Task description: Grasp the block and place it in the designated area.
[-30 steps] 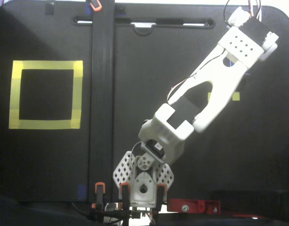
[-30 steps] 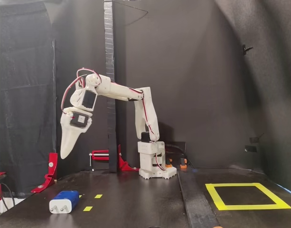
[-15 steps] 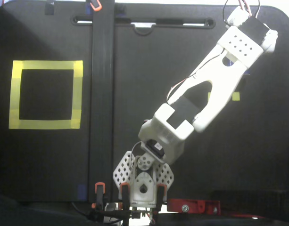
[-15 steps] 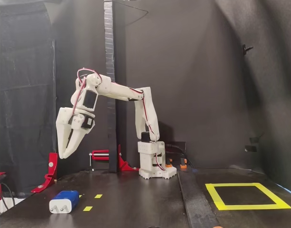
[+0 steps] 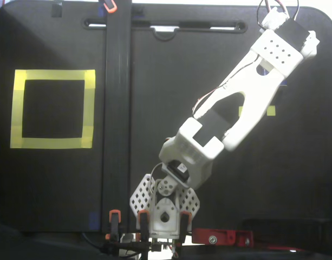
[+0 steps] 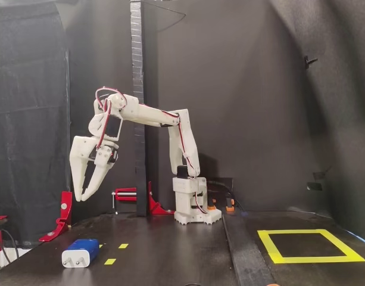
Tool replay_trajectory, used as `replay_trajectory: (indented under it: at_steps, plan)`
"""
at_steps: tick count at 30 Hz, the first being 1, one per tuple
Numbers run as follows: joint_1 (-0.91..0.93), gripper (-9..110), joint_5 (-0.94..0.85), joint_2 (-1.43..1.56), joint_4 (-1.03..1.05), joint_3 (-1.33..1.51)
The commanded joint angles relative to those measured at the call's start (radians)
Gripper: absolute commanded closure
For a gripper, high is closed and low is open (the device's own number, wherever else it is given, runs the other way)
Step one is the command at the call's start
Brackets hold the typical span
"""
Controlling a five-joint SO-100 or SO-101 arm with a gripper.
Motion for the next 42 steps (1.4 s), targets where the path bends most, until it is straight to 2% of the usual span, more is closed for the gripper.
replay_trajectory:
  at_steps: [1, 4, 10, 22, 42]
  plan:
    - [0.005, 93, -0.006, 0.002, -0.003, -0.032]
    - [0.009, 75, -0.012, -0.003, -0.003, -0.032]
    - [0.017, 61, -0.038, -0.008, 0.005, -0.032]
    - [0.037, 60, -0.048, -0.02, -0.008, -0.032]
    - [0.071, 60, -0.069, -0.261, -0.163, -0.032]
